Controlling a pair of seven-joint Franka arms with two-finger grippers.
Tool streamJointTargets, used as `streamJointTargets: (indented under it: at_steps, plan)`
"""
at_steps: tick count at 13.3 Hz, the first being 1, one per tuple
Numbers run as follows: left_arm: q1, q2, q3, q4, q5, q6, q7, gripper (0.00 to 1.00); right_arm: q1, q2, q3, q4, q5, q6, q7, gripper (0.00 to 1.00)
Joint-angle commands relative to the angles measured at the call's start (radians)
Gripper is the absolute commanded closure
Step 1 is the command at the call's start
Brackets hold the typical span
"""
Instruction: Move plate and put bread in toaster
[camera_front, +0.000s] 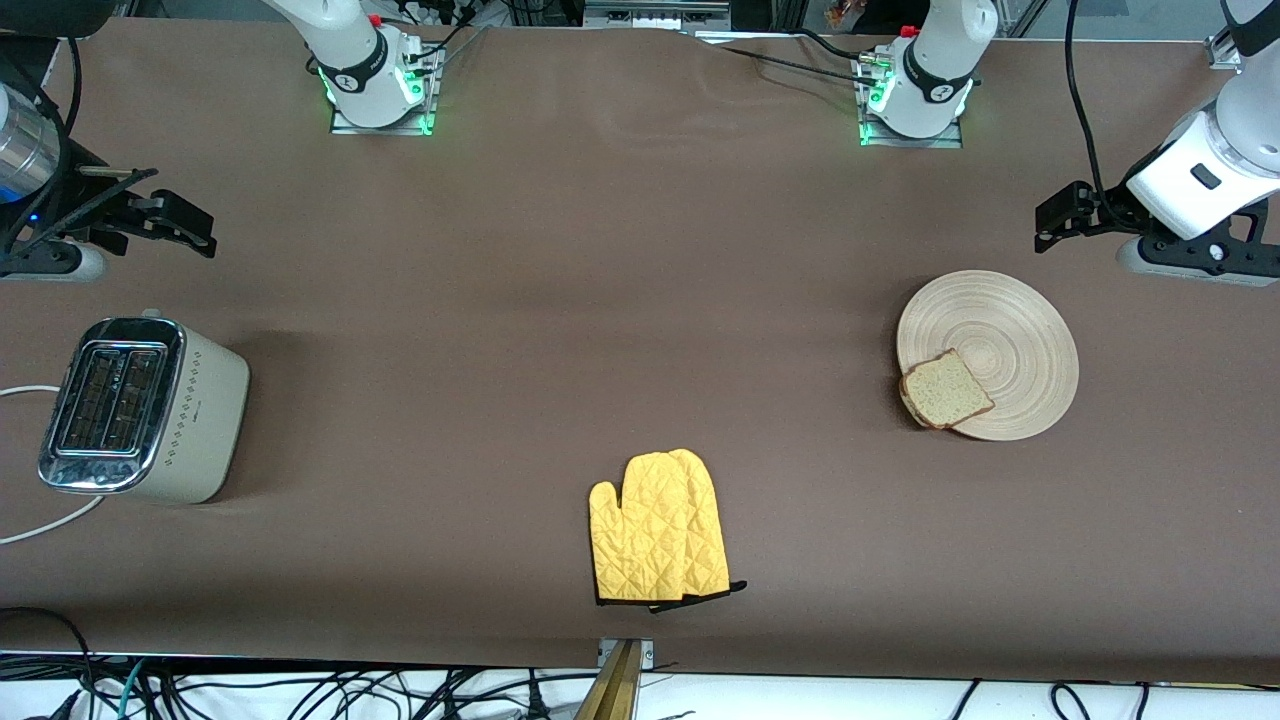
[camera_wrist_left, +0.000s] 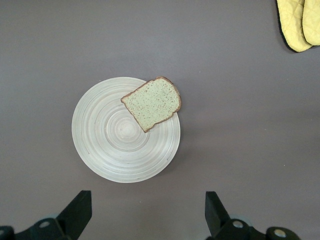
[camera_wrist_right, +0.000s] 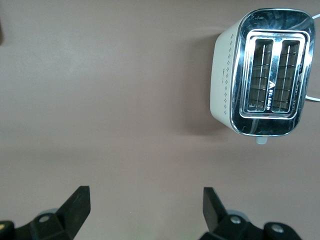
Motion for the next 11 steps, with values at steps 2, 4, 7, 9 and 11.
streamJointTargets:
  at_steps: [2,4,7,9,11]
  plan:
    - [0.005,-0.018,-0.007,-0.010,0.021,-0.008,0.010,0.00,0.008,-0.006,0.003,0.015,-0.018,-0.046,0.034,0.00]
    - [0.006,-0.018,-0.005,-0.010,0.021,-0.008,0.010,0.00,0.008,-0.001,0.003,0.026,-0.016,-0.046,0.025,0.00]
    - [0.005,-0.018,-0.008,-0.010,0.021,-0.008,0.008,0.00,0.008,-0.001,0.003,0.025,-0.018,-0.047,0.022,0.00]
    - [0.005,-0.017,-0.007,-0.010,0.021,-0.008,0.008,0.00,0.008,-0.006,0.003,0.020,-0.019,-0.052,0.019,0.00]
    - [0.006,-0.017,-0.005,-0.010,0.021,-0.008,0.008,0.00,0.008,-0.007,0.003,0.022,-0.019,-0.067,0.020,0.00]
